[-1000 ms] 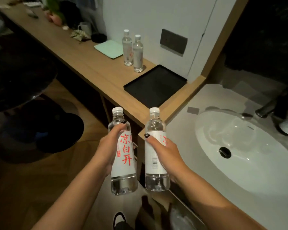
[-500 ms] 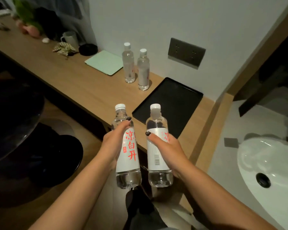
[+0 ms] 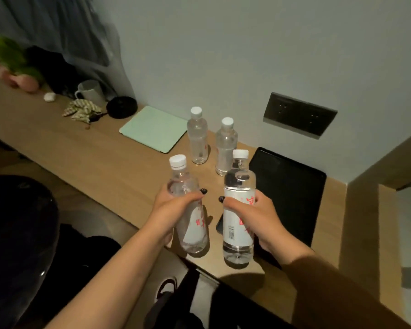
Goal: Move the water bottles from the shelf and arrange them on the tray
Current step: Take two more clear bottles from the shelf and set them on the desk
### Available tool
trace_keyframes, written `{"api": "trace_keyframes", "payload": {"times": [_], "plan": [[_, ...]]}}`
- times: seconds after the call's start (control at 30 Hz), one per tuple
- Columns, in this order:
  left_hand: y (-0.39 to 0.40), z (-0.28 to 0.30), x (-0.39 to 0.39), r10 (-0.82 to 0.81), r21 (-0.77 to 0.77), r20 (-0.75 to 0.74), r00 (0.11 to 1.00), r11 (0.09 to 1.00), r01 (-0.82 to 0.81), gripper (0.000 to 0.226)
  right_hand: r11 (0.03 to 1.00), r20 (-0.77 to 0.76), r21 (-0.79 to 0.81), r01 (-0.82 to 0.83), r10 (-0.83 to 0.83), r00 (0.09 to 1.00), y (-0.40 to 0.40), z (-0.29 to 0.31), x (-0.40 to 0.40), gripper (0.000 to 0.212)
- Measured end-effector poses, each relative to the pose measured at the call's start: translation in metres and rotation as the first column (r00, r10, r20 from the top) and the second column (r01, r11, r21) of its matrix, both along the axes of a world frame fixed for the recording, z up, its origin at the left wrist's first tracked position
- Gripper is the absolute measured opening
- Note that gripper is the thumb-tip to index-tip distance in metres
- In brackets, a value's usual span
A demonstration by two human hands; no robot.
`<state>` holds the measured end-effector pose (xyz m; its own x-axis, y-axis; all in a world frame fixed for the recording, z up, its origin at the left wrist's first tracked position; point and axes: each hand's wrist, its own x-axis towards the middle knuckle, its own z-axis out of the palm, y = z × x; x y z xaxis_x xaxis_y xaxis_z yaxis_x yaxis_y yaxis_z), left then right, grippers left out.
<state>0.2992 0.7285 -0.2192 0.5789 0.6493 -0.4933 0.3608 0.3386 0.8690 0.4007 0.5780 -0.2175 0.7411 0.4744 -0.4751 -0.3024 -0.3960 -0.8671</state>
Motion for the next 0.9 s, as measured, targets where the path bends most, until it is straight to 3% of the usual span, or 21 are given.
{"api": "trace_keyframes", "payload": {"times": [0.07, 0.17, 0.37, 0.53, 0.73, 0.9], "plan": [[0.026, 0.0, 0.012, -0.077, 0.048, -0.042, 0.996, 0.996, 0.079, 0.067, 0.999, 0.017, -0.014, 0.029, -0.029, 0.999, 0.018, -0.005, 0.007, 0.034], [0.063, 0.0, 0.031, -0.164, 0.069, -0.023, 0.986, 0.984, 0.165, 0.06, 0.996, 0.057, -0.045, 0.08, -0.077, 0.995, 0.047, -0.014, 0.013, 0.035], [0.134, 0.0, 0.078, -0.392, 0.137, -0.021, 0.92, 0.91, 0.391, 0.058, 0.959, 0.194, -0.139, 0.249, -0.22, 0.956, 0.113, -0.02, 0.026, 0.057], [0.167, -0.019, 0.101, -0.472, 0.215, -0.023, 0.881, 0.858, 0.466, 0.066, 0.921, 0.18, -0.133, 0.367, -0.342, 0.923, 0.144, -0.025, 0.033, 0.067], [0.176, -0.042, 0.107, -0.547, 0.191, -0.069, 0.834, 0.814, 0.549, 0.069, 0.892, 0.143, -0.161, 0.423, -0.403, 0.904, 0.166, -0.041, 0.031, 0.053], [0.177, -0.046, 0.11, -0.605, 0.283, -0.097, 0.79, 0.744, 0.605, 0.071, 0.91, 0.163, -0.118, 0.398, -0.377, 0.912, 0.17, -0.047, 0.026, 0.047]]}}
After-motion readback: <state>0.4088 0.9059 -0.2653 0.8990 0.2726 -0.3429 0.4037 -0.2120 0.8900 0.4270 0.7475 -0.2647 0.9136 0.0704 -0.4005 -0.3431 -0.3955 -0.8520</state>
